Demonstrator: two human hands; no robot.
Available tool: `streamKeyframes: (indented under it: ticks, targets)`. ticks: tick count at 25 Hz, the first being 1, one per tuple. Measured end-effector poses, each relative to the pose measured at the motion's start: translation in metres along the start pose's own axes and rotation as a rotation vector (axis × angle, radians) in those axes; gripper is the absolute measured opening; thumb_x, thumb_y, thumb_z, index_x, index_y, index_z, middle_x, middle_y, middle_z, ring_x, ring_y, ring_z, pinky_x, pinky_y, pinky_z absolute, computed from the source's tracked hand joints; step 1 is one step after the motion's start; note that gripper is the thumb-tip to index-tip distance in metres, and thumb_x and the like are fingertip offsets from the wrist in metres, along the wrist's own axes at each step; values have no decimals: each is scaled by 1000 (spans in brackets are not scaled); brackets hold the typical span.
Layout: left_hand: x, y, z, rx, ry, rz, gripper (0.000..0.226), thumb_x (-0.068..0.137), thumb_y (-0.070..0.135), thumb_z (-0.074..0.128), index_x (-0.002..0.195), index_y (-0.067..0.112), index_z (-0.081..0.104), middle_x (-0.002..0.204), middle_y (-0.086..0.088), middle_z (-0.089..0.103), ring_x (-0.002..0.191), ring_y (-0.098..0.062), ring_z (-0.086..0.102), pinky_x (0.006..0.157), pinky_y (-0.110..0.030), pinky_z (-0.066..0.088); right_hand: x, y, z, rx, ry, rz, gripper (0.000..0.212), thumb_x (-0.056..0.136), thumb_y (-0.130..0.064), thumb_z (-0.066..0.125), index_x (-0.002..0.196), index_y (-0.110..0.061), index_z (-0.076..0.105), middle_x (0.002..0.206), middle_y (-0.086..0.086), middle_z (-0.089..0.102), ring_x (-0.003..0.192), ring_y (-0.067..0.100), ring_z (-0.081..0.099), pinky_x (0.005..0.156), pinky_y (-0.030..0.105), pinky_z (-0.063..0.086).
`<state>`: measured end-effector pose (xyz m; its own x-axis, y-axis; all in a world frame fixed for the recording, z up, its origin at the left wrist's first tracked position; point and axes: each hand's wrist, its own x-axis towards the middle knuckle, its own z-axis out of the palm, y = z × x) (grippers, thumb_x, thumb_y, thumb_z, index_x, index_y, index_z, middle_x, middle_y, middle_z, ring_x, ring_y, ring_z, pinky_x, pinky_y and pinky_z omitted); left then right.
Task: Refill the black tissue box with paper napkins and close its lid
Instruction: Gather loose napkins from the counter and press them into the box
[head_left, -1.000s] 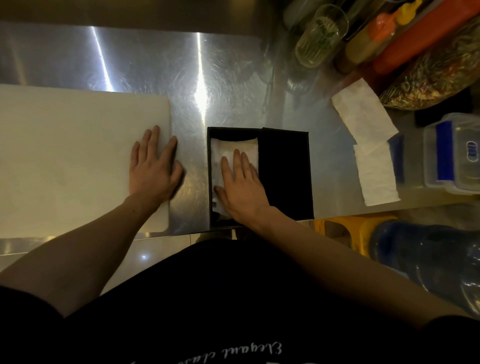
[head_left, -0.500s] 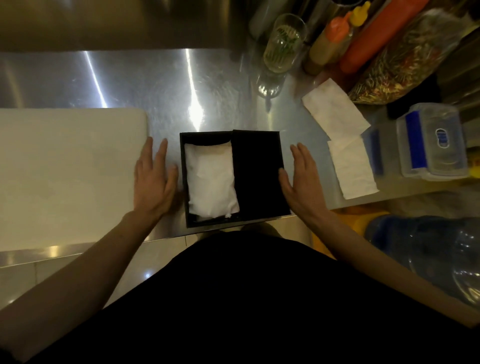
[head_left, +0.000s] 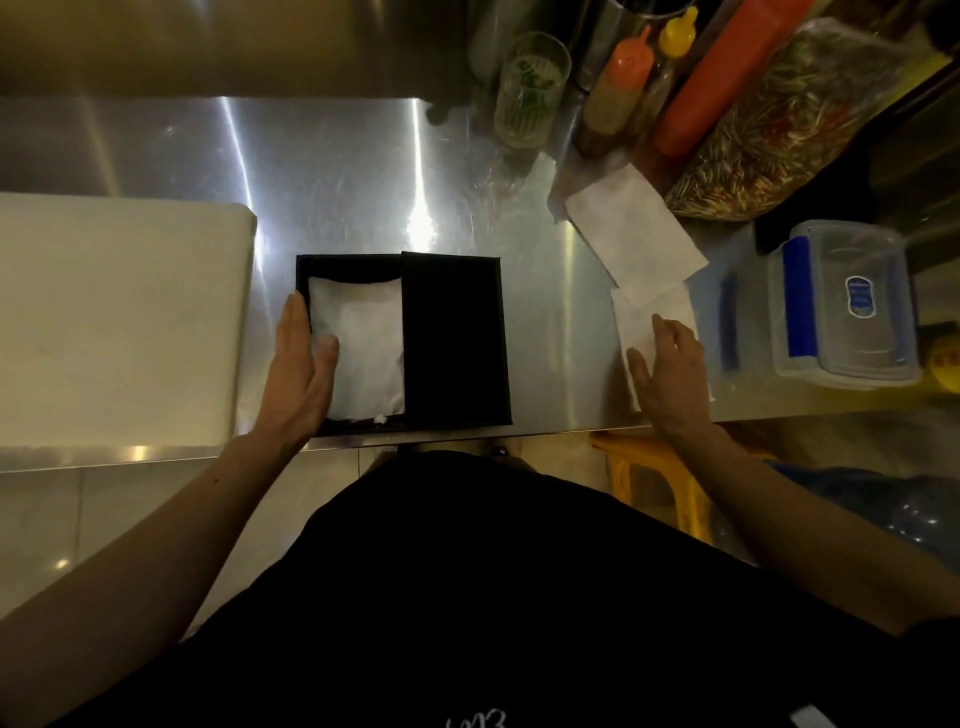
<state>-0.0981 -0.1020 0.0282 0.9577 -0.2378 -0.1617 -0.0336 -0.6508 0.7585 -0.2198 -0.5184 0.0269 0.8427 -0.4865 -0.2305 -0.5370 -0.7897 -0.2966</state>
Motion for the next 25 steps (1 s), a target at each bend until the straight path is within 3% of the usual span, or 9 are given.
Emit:
streamKeyframes:
  ticks: [3, 5, 7, 10, 15, 19, 22, 25]
  targets:
    - [-3, 7, 0, -29, 28, 14, 62, 102, 47, 29, 157, 25, 12, 161, -3, 27, 145, -23, 31, 117, -43, 28, 7, 17, -4, -29, -14, -9, 53, 99, -38, 46, 144, -10, 37, 147, 16, 40, 132, 36, 38, 108, 50, 36]
    - [-6, 13, 0, -61, 45, -105, 58, 104, 39, 29, 158, 26, 10, 160, -3, 30, 142, -26, 37, 113, -35, 30, 8, 24, -4, -20, -19, -26, 51, 99, -37, 46, 141, -9, 41, 143, 17, 44, 128, 36, 41, 106, 50, 39]
    - [-8, 14, 2, -103, 56, -255, 56, 106, 37, 28, 158, 27, 9, 158, -7, 34, 137, -30, 42, 112, -39, 33, 10, 28, -4, -17, -8, -42, 48, 99, -36, 48, 137, -8, 45, 138, 18, 47, 123, 36, 43, 104, 49, 41]
    - [-12, 11, 3, -187, 85, -230, 53, 106, 40, 26, 156, 29, 17, 159, 1, 32, 142, -22, 36, 115, -47, 33, 12, 30, -5, 47, 19, -60, 39, 98, -33, 51, 128, -9, 56, 129, 17, 52, 115, 34, 50, 98, 47, 45]
    - [-14, 8, 6, -238, 117, -189, 54, 104, 45, 27, 155, 28, 25, 157, 2, 36, 143, -16, 35, 117, -46, 30, 4, 26, -1, 138, 42, -49, 29, 97, -26, 54, 115, -8, 66, 119, 16, 59, 107, 32, 55, 88, 38, 45]
    - [-13, 10, 8, -206, 88, -245, 58, 102, 49, 26, 156, 30, 17, 160, 2, 30, 144, -20, 33, 117, -45, 31, -12, -2, -4, 281, 112, -67, 26, 94, -24, 59, 112, -6, 66, 113, 16, 61, 101, 30, 58, 80, 30, 44]
    - [-12, 12, 8, -165, 30, -241, 65, 103, 48, 29, 158, 23, 3, 165, -1, 14, 149, -22, 22, 120, -43, 22, -26, -41, -14, 405, 192, -210, 23, 93, -23, 60, 109, -8, 68, 104, 11, 64, 93, 23, 59, 75, 34, 53]
    - [-14, 9, 4, -104, -6, -156, 71, 102, 48, 30, 157, 16, -1, 166, -2, 4, 151, -15, 9, 121, -32, 11, -37, -95, -23, 481, 245, -382, 19, 92, -17, 63, 108, -8, 70, 96, 8, 64, 85, 20, 60, 71, 28, 49]
